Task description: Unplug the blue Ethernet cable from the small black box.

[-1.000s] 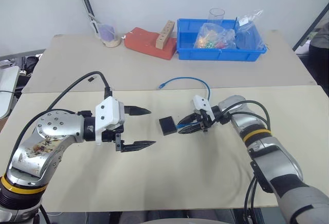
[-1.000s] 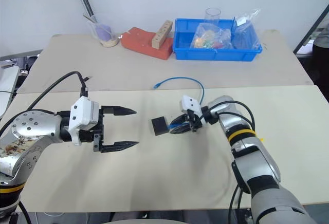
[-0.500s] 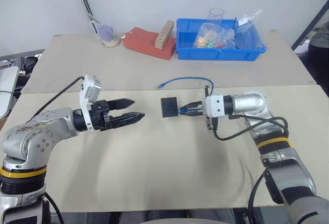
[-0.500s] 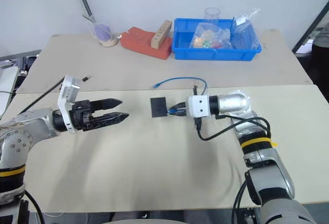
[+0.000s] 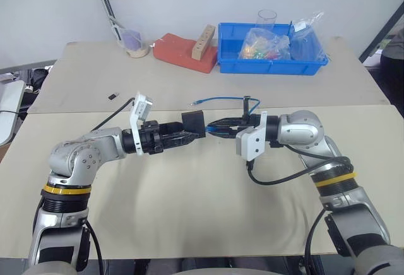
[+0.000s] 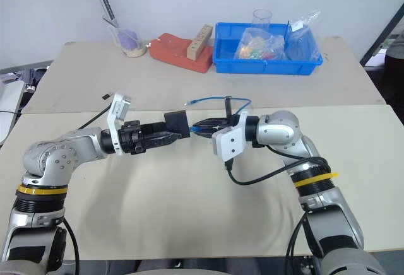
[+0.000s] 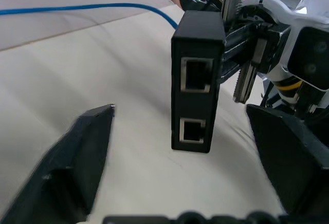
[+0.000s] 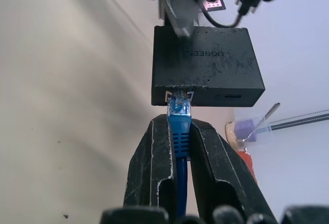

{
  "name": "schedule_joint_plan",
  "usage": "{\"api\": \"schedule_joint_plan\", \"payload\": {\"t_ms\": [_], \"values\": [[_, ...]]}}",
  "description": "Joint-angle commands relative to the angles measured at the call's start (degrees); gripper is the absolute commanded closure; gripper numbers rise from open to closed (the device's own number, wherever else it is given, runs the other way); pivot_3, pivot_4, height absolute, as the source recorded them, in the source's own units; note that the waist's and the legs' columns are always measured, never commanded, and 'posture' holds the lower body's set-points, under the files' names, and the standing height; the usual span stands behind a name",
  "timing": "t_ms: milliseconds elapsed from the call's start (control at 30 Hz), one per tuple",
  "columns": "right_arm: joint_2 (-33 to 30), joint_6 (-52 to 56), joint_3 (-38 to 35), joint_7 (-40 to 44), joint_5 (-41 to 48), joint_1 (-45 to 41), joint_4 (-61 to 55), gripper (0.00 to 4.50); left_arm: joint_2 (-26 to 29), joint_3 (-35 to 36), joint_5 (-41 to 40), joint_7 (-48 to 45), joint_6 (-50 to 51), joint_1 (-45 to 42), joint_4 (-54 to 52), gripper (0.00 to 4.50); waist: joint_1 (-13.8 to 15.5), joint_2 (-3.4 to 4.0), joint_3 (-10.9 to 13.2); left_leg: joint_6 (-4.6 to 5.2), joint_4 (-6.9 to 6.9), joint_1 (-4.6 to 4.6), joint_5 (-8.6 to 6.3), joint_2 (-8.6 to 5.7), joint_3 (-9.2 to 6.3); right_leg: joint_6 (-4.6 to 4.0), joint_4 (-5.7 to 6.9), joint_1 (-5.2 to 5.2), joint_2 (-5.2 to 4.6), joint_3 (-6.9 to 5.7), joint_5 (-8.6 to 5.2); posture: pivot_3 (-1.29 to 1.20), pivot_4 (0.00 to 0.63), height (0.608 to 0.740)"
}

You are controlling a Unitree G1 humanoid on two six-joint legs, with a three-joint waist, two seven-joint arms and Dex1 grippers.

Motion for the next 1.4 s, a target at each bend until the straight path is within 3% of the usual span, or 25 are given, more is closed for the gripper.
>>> {"api": "schedule_joint_plan", "payload": {"t_ms": [33,100,133,167,233,267,433,567,667,800,867,1000,1400], "values": [[-1.24,-1.01,0.31,-0.3,1.41,-1.32,-2.28,4.44,0.31,0.59,-0.19,-2.29,-1.04,-1.68,-0.38,2.64,0.04,0.0,0.0,0.0,0.0,0.0,0.0,0.0,0.0,0.0,0.0,0.0,0.0,0.0,0.0,0.0,0.15,0.74],[-1.47,-0.99,0.9,-0.11,1.72,-1.37,-2.37,4.44,0.34,0.31,0.13,-2.79,-1.05,-1.87,-0.38,3.71,0.04,0.0,0.0,0.0,0.0,-0.01,0.0,-0.01,0.0,0.0,0.0,0.0,-0.01,0.0,0.0,0.0,0.15,0.74],[-1.55,-0.92,1.16,-0.03,1.94,-1.45,-2.44,4.44,0.44,0.09,0.39,-3.08,-1.11,-1.9,-0.43,4.0,0.04,0.0,0.0,0.0,0.0,-0.02,0.0,-0.01,0.0,0.0,0.0,0.0,-0.01,0.0,0.0,0.0,0.15,0.74],[-1.61,-0.6,1.4,0.26,2.43,-1.54,-2.58,4.44,0.66,-0.31,0.98,-3.43,-1.49,-1.86,-0.59,3.97,0.04,0.0,0.0,0.0,0.01,-0.02,0.0,-0.01,0.0,0.0,0.0,0.0,0.0,0.0,0.0,0.0,0.15,0.74],[-1.68,2.8,1.9,2.84,6.03,-1.67,-3.51,3.32,1.09,-1.06,2.35,-3.97,-2.34,-1.79,-0.96,3.97,0.04,0.0,0.0,0.0,0.01,-0.02,0.0,-0.01,0.0,0.0,-0.01,0.0,0.0,0.0,0.0,0.0,0.15,0.74],[-1.96,6.21,2.18,5.1,8.74,-1.49,-4.49,3.09,1.32,-1.39,3.03,-4.51,-3.0,-1.75,-1.23,3.97,0.04,0.0,0.0,0.0,0.01,-0.02,0.0,-0.01,0.0,0.0,-0.03,0.0,0.0,0.0,0.0,0.0,0.15,0.74],[-4.43,39.83,0.83,14.41,27.18,-0.93,-12.94,1.34,3.33,-3.1,5.57,-9.52,-6.29,-1.9,-1.56,3.97,0.11,0.0,0.0,0.0,0.01,-0.08,0.0,0.01,-0.05,0.0,-0.02,0.0,0.0,-0.01,0.0,0.0,0.15,0.74],[-6.18,67.79,-0.4,16.21,39.21,-4.52,-15.08,0.02,4.16,-4.13,6.27,-12.99,-7.75,-2.53,-1.72,3.97,0.14,0.0,0.0,0.01,0.03,-0.1,0.0,-0.02,-0.07,-0.01,-0.08,0.0,-0.01,-0.02,0.0,0.0,0.15,0.74],[-5.76,80.55,-0.99,15.84,43.8,-7.07,-13.3,0.02,3.94,-4.28,6.42,-14.58,-8.46,-3.43,-1.57,3.97,0.14,0.0,0.0,0.02,0.03,-0.11,0.0,-0.02,-0.07,-0.01,-0.37,-0.01,0.0,-0.03,0.0,0.0,0.15,0.74],[-4.9,87.69,-1.67,15.03,45.85,-8.54,-11.8,0.02,3.97,-4.09,6.18,-15.8,-8.69,-3.94,-2.06,3.97,0.12,0.0,0.0,0.05,0.03,-0.15,-0.02,-0.02,-0.07,0.0,-0.41,-0.02,0.0,-0.05,0.0,0.0,0.15,0.74],[-4.92,88.21,-1.51,15.61,45.56,-8.78,-11.59,0.02,4.07,-3.99,6.04,-15.92,-8.47,-4.01,-2.42,3.97,0.12,0.0,0.0,0.05,0.03,-0.21,-0.02,-0.03,-0.07,0.0,-0.42,-0.08,0.0,-0.05,0.0,0.0,0.15,0.74],[-4.41,87.98,-1.21,16.08,45.07,-9.04,-11.24,1.07,4.23,-3.8,5.7,-16.17,-8.0,-4.19,-3.03,3.97,0.1,0.0,0.0,0.05,0.05,-0.31,-0.02,-0.04,-0.05,0.0,-0.37,-0.21,-0.01,-0.04,0.0,0.0,0.15,0.74],[-3.19,88.27,-0.94,16.45,44.77,-9.77,-10.3,1.07,4.29,-4.31,6.24,-17.19,-8.26,-4.83,-2.83,3.97,0.08,0.0,0.0,0.05,0.07,-0.44,-0.01,-0.03,-0.04,0.0,-0.26,-0.41,0.0,-0.03,0.0,0.0,0.15,0.74]]}}
